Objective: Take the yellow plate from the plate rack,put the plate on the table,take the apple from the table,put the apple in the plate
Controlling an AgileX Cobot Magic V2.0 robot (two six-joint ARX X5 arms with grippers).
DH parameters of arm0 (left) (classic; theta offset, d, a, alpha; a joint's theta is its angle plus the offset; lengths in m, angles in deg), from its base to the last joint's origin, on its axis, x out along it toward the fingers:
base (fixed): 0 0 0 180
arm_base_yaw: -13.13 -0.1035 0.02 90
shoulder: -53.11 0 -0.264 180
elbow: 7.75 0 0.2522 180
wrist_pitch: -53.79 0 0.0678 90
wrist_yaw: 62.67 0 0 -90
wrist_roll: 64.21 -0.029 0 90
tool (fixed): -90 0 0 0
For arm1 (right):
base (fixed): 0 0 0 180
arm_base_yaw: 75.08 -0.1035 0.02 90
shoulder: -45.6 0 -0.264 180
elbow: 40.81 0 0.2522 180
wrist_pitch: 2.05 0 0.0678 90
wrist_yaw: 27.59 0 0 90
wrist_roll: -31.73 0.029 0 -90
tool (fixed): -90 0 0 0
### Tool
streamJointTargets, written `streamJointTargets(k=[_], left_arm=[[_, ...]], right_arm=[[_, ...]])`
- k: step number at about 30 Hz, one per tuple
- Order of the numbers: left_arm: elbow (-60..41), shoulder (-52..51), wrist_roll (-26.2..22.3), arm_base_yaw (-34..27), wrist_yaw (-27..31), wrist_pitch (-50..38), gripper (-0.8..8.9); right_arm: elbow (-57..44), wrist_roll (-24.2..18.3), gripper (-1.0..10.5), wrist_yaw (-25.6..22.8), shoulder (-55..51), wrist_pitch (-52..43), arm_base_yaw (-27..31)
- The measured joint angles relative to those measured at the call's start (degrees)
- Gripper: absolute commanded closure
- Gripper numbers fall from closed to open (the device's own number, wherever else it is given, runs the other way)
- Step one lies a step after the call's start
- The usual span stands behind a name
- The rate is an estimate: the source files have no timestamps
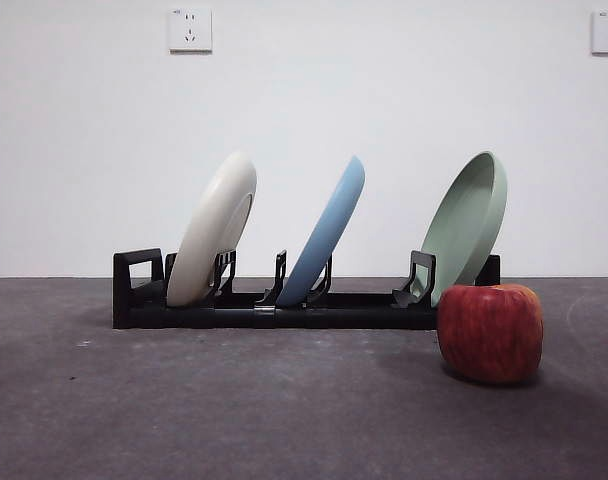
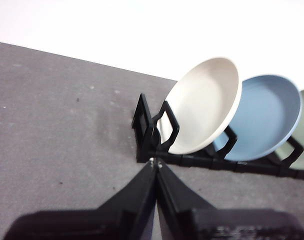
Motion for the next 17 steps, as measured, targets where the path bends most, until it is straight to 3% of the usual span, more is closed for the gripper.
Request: streamJointTargets(k=[8, 17], left_arm=[[12.09, 17.35, -0.87, 0.0, -1.2, 0.33, 8.2], [27.76, 40.48, -3.85, 0.0, -12.52, 0.96, 8.18]], right_arm=[[13.2, -3.8, 9.6, 6.67, 16.33, 2.54, 0.0], [27.61, -9.84, 9.4, 15.21, 33.05, 8.26, 0.0]])
